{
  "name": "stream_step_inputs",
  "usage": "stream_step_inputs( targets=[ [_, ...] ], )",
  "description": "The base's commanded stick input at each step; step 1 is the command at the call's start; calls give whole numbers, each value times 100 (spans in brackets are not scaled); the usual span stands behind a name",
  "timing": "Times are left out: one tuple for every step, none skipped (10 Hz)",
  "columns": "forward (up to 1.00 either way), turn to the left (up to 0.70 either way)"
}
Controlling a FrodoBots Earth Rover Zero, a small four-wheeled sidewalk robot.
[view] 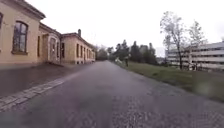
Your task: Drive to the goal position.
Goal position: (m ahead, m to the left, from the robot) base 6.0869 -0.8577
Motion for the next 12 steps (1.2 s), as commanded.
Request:
stream_step_inputs(
  targets=[
    [100,0],
    [100,0],
    [100,0],
    [100,0],
    [100,0],
    [100,0],
    [100,0],
    [100,0],
    [100,0],
    [100,0],
    [100,0],
    [100,0]
  ],
)
